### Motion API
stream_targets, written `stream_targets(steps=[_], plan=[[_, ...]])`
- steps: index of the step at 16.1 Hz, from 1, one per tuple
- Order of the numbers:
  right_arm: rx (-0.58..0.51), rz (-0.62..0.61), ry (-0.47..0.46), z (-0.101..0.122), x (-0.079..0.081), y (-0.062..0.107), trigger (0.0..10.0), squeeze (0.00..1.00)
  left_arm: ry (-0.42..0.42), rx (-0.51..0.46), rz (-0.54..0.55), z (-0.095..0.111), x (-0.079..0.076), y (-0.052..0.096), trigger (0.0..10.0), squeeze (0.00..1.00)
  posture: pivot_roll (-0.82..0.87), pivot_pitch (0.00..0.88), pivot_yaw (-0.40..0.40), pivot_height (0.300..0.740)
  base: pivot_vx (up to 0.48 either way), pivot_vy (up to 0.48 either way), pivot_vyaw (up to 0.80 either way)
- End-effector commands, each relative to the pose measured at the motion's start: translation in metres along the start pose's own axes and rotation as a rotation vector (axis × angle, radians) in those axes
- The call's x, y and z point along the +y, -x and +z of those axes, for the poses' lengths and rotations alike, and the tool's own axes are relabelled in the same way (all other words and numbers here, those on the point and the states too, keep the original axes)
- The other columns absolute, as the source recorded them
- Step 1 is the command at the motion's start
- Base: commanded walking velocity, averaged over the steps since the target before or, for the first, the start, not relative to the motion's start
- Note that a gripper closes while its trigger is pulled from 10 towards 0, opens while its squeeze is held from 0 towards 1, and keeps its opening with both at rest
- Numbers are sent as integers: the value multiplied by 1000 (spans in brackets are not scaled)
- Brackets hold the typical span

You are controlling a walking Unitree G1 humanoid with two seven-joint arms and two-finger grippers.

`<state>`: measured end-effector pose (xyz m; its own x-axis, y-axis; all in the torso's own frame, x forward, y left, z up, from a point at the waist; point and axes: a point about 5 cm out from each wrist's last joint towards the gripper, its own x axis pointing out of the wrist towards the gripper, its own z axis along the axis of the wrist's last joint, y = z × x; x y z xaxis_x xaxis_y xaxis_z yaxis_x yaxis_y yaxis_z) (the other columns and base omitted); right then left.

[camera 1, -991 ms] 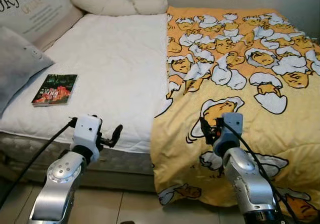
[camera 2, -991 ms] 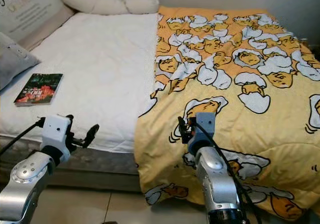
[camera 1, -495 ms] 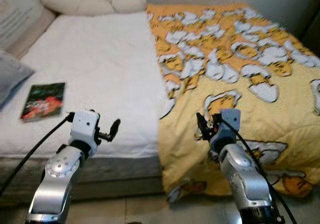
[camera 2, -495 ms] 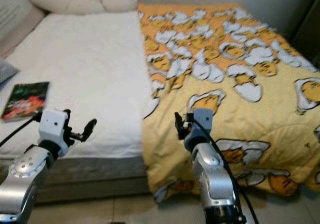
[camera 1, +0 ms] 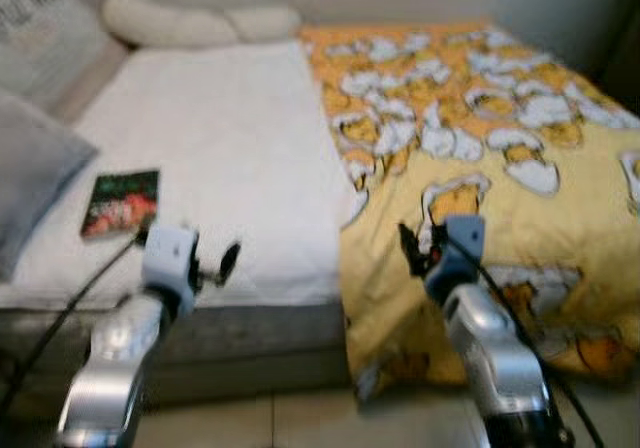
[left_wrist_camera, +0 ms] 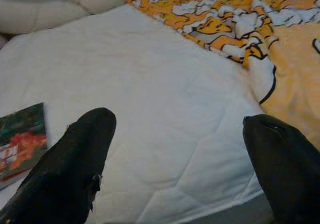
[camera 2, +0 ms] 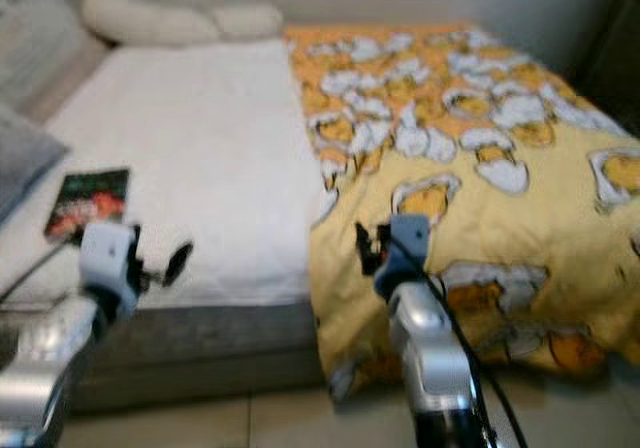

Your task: Clean up the room

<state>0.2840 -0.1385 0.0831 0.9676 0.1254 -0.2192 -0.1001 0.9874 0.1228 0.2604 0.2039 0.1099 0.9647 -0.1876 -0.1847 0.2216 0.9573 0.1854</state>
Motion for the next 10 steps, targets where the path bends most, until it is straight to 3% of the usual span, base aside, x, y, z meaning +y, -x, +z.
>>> stream_targets(steps=[1,10], plan=[[-19,-1,1,5,-1,-1,10000,0,5,-3,-15,1,-3,-1,10000,0,49,0,34,740,277,0,0],[-11,4,4,4,1,-3,10000,0,-3,-2,-25,1,-3,-2,10000,0,53,0,36,740,280,0,0]])
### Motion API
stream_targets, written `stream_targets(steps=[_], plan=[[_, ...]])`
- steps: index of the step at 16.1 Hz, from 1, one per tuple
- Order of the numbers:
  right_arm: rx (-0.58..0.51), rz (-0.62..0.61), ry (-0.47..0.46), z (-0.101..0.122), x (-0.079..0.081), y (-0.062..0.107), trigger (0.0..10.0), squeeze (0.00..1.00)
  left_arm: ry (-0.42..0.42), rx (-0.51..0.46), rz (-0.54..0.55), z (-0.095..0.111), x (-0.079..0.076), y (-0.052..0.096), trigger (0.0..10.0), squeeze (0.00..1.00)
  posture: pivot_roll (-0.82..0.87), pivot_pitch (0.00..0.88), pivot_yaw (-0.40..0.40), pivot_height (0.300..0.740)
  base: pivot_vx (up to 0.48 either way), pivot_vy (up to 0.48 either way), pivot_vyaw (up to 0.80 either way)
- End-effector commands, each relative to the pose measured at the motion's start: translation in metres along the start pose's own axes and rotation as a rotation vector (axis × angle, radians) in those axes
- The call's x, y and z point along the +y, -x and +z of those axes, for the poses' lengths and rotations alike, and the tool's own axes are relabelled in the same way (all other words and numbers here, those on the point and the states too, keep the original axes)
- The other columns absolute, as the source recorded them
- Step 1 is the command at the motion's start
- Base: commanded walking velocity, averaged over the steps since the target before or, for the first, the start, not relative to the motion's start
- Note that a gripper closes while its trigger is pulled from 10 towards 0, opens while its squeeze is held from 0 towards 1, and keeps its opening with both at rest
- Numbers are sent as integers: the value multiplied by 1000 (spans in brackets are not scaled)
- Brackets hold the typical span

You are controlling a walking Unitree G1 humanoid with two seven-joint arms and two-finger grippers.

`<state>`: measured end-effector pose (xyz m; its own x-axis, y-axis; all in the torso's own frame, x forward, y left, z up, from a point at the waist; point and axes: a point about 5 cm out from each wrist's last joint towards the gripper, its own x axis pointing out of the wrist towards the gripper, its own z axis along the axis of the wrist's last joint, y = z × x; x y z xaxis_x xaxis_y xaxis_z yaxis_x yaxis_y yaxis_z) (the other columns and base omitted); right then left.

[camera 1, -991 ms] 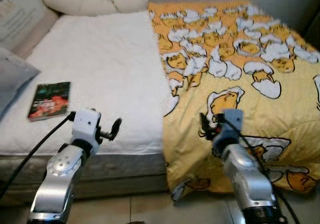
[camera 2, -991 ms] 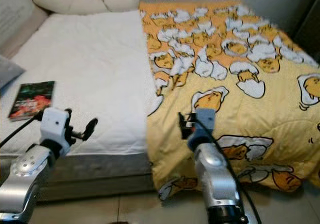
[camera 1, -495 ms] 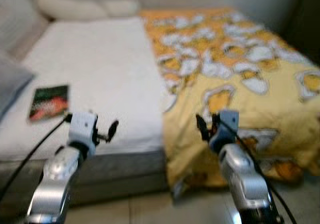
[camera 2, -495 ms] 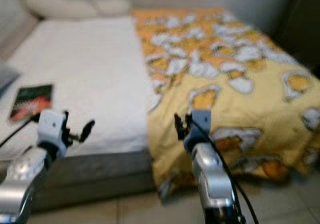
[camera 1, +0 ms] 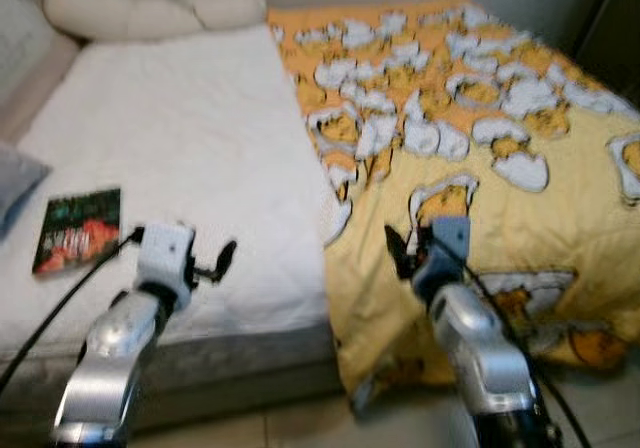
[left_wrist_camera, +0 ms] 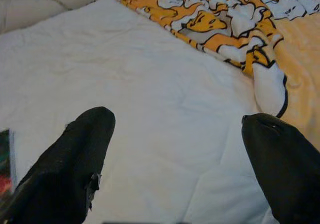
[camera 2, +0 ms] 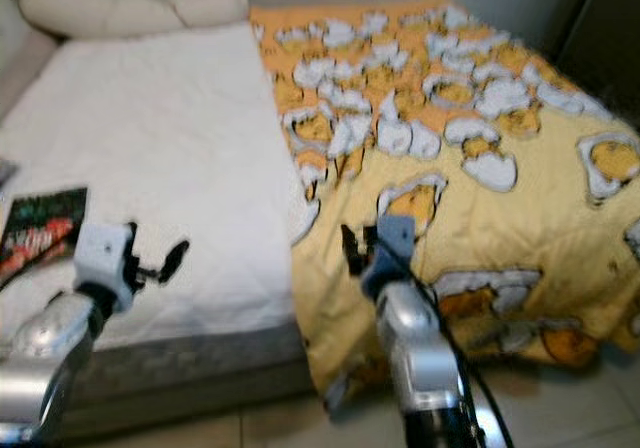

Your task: Clean up the room

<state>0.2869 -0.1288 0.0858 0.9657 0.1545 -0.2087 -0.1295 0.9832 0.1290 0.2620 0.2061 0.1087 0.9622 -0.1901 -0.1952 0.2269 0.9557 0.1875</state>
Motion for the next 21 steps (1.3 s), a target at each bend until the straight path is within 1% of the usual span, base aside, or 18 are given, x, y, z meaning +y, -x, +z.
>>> stream_targets(steps=[1,6,10,14,15,16,17,18,19,20,21], plan=[[-1,-21,6,1,-8,1,10000,0,-1,-12,-22,2,-6,-1,10000,0,53,0,36,740,277,0,0],[21,6,16,-3,-6,2,10000,0,-7,-11,-29,2,-6,0,10000,0,55,0,37,740,280,0,0],[29,1,12,-4,-9,5,10000,0,-2,-3,-26,0,-7,4,10000,0,57,0,35,740,279,0,0],[54,39,30,-7,-9,4,10000,0,8,9,-22,-4,-8,8,10000,0,61,0,19,740,278,0,0],[71,100,47,-8,-5,1,10000,1000,7,19,-39,-6,-10,11,10000,0,65,0,11,740,0,0,0],[78,114,58,-8,-4,-1,10000,1000,9,21,-50,-6,-11,12,10000,0,66,0,9,740,0,0,0],[104,129,63,-10,-4,-7,10000,1000,-4,33,-90,-8,-13,14,10000,0,72,0,4,740,0,0,0],[137,143,73,-13,-4,-13,10000,1000,-16,46,-121,-8,-15,16,10000,0,76,0,3,740,0,0,0],[185,166,108,-18,-3,-20,10000,1000,-25,56,-151,-9,-16,19,10000,0,82,0,2,740,0,0,0],[230,166,116,-23,-4,-26,10000,1000,-37,68,-181,-10,-16,22,10000,0,87,0,1,740,0,0,0],[249,156,115,-24,-5,-30,10000,1000,-46,73,-202,-10,-17,24,10000,0,93,0,2,740,0,0,0]])
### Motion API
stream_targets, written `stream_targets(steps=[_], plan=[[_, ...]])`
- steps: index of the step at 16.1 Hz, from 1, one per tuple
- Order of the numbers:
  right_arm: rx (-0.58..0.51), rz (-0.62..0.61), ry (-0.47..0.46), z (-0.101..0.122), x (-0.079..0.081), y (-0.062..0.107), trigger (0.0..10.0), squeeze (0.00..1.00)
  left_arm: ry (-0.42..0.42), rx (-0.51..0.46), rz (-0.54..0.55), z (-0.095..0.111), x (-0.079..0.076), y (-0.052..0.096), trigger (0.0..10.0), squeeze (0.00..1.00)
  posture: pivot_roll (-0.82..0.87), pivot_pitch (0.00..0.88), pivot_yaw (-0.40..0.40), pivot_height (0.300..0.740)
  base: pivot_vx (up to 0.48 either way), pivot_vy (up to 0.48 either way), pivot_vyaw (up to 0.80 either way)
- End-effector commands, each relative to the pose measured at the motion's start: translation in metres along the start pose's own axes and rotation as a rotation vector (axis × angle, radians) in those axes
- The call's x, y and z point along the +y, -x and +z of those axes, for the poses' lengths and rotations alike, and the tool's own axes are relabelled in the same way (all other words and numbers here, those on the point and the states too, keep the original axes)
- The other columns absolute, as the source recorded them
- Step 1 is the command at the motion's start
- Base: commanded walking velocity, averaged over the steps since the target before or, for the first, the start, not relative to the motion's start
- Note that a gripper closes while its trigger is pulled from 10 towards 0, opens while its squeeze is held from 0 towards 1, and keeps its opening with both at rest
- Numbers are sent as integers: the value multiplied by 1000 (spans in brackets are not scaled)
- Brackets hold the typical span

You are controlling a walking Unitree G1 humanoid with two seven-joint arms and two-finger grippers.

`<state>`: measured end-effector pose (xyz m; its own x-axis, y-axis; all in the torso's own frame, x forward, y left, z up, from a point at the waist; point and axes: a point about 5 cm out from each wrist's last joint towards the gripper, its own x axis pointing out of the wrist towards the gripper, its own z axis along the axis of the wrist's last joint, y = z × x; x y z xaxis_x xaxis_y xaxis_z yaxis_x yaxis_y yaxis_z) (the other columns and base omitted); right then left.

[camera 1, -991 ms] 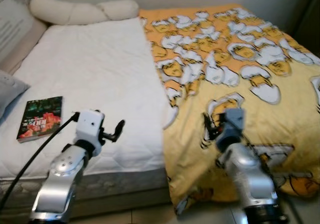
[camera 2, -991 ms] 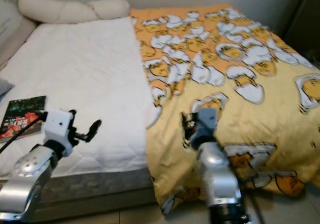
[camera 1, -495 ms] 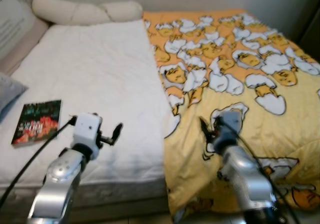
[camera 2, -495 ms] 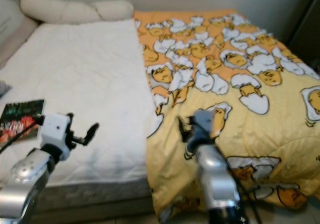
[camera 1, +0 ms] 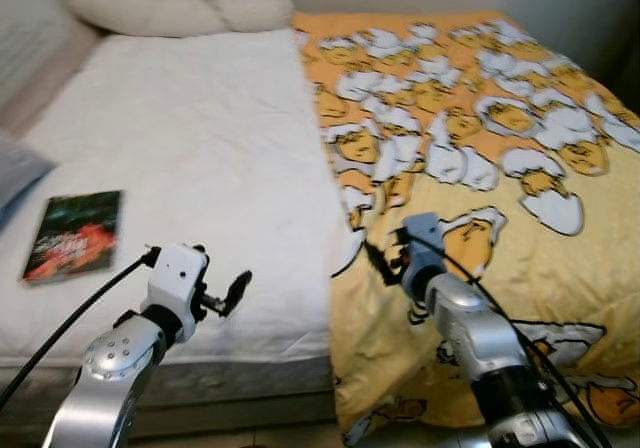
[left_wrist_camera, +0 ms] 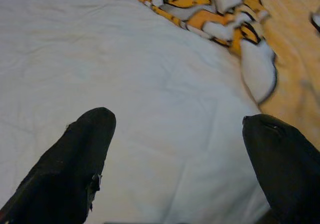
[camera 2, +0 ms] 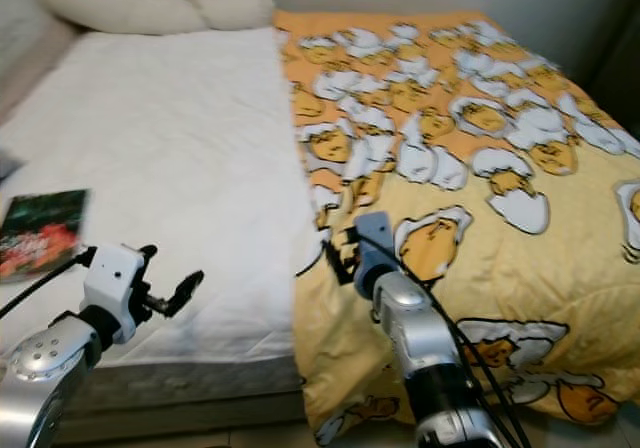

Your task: Clean up the room

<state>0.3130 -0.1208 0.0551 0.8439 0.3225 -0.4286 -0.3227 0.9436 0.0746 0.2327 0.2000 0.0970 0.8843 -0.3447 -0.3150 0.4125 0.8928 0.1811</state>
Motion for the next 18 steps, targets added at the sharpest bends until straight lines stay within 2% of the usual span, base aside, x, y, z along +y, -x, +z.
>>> stream_targets(steps=[1,3,7,8,9,10,13,14,15,16,18], plan=[[55,-33,8,-3,-7,-8,10000,1000,-36,1,-68,6,-3,3,10000,0,111,0,3,740,0,0,0],[146,-77,25,-6,-8,-21,10000,1000,-87,23,-133,10,-2,8,10000,0,123,38,10,740,0,0,0],[217,-164,83,-3,-11,-29,10000,1000,-131,60,-199,16,-2,27,10000,0,178,159,-4,740,0,0,0],[235,-196,91,-4,-13,-29,10000,843,-138,70,-204,16,-3,33,10000,0,195,183,-7,740,0,0,0],[245,-235,86,-6,-16,-28,10000,0,-143,75,-203,18,-3,39,10000,0,203,199,-7,740,0,0,0],[246,-248,67,-7,-17,-28,10000,0,-143,76,-203,19,-3,42,10000,0,211,216,-6,740,0,0,0],[208,-241,-88,-10,-15,-28,10000,0,-140,82,-227,25,-7,54,10000,0,229,274,1,740,0,0,0],[210,-245,-78,-11,-17,-28,4510,0,-141,85,-232,27,-8,58,10000,0,236,301,4,740,0,0,0],[201,-254,-73,-10,-19,-27,2706,0,-141,85,-232,29,-9,62,10000,0,241,310,4,740,0,0,0],[190,-263,-76,-8,-21,-27,275,0,-142,87,-230,30,-8,64,10000,0,248,317,3,740,0,0,0],[179,-272,-79,-6,-24,-27,0,0,-139,96,-225,31,-8,68,10000,0,254,324,4,740,0,0,0]])
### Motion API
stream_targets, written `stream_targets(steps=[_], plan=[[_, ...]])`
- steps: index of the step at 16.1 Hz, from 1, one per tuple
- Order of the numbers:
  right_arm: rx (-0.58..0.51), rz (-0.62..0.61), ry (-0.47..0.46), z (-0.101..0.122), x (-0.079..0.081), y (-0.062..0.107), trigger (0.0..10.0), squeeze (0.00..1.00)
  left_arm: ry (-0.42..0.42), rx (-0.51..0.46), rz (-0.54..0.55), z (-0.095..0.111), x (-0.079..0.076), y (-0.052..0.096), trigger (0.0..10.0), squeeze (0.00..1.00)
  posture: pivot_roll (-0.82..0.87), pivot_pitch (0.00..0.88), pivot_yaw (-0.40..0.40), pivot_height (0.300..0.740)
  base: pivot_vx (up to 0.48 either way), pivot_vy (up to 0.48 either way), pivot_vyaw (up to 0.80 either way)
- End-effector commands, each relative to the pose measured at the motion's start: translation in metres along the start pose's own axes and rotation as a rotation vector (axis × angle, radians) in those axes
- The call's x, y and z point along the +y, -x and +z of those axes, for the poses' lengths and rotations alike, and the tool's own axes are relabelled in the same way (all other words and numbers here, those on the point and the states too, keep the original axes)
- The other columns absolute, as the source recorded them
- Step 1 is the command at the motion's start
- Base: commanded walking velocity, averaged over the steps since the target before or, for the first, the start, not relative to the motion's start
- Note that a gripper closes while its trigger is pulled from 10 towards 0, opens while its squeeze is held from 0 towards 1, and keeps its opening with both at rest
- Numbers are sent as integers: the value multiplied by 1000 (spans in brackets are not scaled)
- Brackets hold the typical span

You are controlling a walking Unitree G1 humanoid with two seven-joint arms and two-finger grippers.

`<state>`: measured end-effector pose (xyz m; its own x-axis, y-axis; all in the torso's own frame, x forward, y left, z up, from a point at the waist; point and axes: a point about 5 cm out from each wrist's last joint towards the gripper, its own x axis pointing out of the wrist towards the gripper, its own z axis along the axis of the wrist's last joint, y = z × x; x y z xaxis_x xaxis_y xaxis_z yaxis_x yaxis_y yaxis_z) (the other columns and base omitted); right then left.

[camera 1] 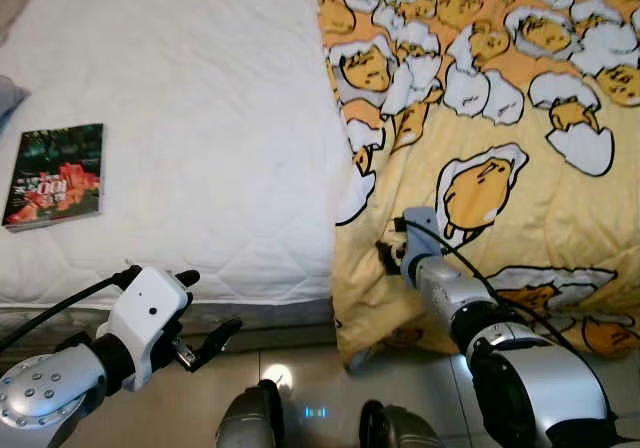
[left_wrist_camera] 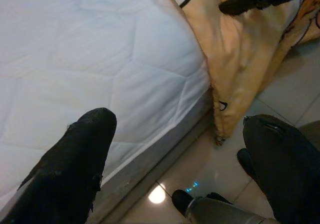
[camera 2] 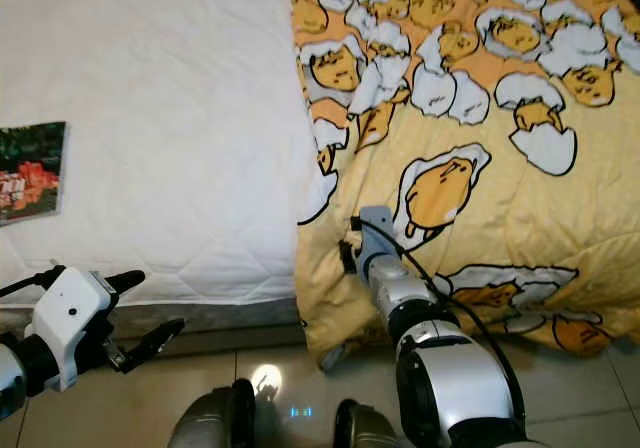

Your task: Clean up the room

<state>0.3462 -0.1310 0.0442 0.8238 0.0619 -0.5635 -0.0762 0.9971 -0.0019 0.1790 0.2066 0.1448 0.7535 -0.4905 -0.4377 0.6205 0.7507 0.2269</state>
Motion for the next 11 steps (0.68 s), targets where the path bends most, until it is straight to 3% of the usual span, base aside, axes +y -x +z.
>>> stream_targets(steps=[1,11], plan=[[32,-18,-19,-9,-6,1,0,0,5,10,-12,0,-3,4,10000,0,252,319,2,740,0,0,0],[19,-26,-19,-8,-16,1,0,0,15,1,-19,2,-6,-3,10000,0,225,274,-7,740,0,0,0]])
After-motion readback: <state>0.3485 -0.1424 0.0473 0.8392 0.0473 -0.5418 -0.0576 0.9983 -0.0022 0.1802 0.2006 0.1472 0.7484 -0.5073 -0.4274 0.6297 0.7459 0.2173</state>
